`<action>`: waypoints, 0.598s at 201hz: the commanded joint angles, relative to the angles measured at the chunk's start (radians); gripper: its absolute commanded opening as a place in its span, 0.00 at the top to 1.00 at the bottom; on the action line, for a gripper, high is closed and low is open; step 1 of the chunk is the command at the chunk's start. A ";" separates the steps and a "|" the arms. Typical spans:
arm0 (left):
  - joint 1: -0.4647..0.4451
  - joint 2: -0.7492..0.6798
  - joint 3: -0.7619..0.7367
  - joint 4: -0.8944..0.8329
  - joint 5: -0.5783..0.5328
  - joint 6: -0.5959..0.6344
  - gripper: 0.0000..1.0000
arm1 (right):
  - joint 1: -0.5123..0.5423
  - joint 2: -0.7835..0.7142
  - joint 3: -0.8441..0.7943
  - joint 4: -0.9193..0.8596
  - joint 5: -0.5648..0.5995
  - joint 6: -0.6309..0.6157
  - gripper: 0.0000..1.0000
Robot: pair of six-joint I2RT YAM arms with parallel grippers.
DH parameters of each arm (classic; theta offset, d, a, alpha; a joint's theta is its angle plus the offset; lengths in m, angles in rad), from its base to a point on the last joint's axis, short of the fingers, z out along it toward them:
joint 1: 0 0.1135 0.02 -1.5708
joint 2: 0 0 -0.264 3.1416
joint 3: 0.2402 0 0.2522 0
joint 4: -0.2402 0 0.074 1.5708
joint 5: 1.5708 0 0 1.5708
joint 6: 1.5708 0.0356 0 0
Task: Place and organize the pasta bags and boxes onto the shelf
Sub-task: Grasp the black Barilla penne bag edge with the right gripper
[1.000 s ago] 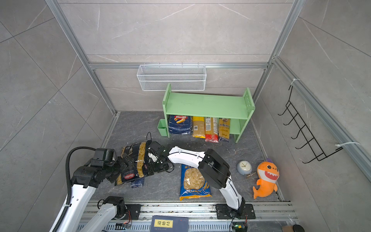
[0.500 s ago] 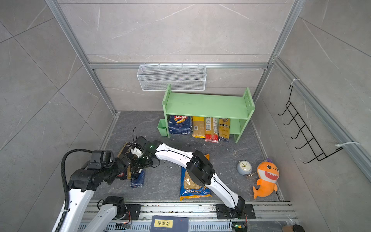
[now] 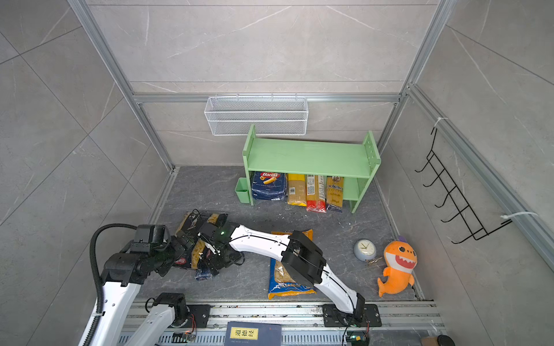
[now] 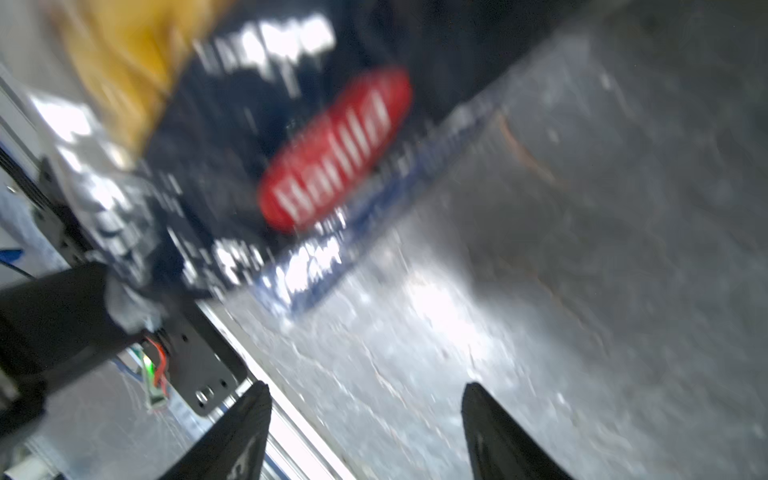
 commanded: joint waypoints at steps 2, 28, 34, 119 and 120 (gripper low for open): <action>0.037 0.029 0.011 0.046 0.041 0.012 0.00 | 0.016 -0.082 -0.066 0.060 0.063 0.022 0.23; 0.121 0.063 0.042 0.074 0.127 0.046 0.00 | 0.043 -0.091 -0.092 0.103 0.068 0.050 0.11; 0.148 0.071 0.047 0.079 0.153 0.052 0.00 | 0.051 -0.088 -0.091 0.118 0.073 0.058 0.06; 0.221 0.152 0.192 0.102 0.215 0.055 0.00 | 0.119 0.044 0.000 0.198 0.169 0.173 0.05; 0.221 0.152 0.193 0.102 0.214 0.053 0.00 | 0.121 0.046 0.003 0.196 0.173 0.175 0.05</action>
